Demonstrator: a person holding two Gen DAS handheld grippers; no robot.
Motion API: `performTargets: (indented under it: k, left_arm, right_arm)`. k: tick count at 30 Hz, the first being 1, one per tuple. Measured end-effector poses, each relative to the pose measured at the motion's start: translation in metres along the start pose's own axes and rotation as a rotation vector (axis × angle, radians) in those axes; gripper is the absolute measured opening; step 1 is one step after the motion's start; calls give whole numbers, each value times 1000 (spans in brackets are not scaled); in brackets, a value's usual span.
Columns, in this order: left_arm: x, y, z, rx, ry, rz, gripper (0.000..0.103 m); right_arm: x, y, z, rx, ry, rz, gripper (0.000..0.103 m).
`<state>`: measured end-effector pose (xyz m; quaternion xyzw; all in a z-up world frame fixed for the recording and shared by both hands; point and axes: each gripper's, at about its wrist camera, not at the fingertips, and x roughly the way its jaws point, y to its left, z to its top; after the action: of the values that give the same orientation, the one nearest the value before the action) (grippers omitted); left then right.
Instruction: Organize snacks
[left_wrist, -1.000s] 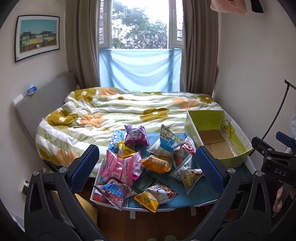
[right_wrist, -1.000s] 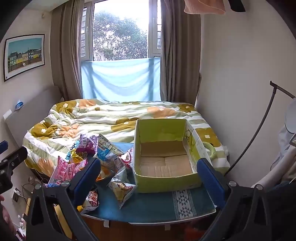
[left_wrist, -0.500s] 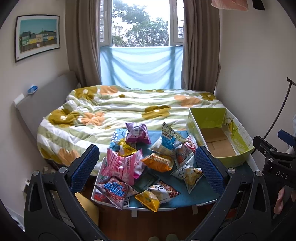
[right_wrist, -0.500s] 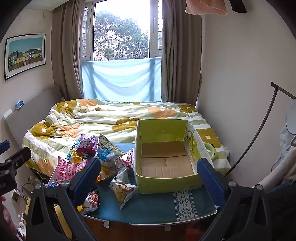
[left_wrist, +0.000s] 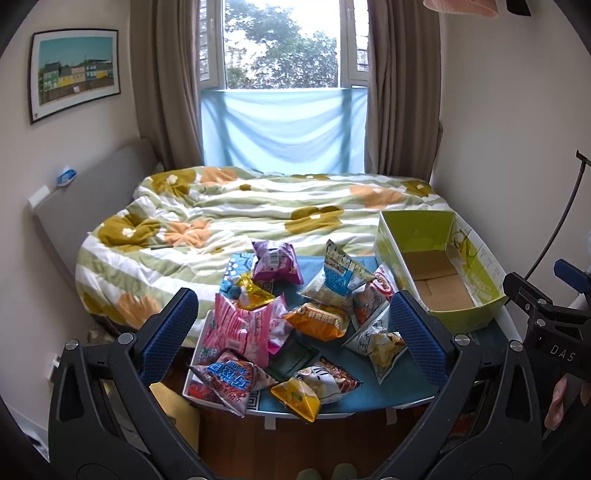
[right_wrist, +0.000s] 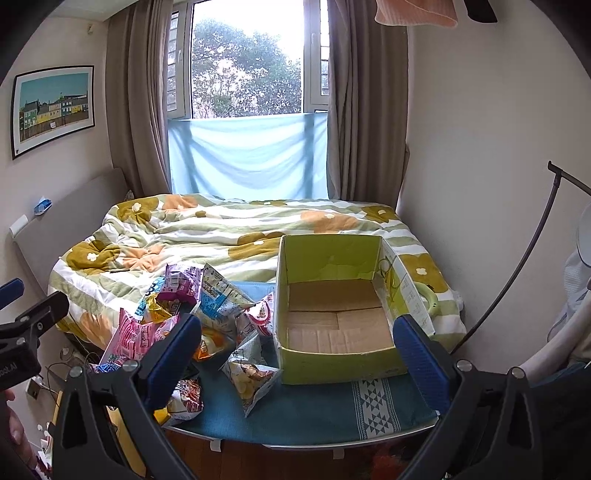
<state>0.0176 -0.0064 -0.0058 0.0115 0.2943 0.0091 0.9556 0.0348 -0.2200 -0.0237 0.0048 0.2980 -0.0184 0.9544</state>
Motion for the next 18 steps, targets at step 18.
performTargets:
  k: [18]
  left_arm:
    - [2, -2, -2, 2, 5, 1, 102]
  right_arm:
    - [-1, 1, -1, 5, -3, 4, 103]
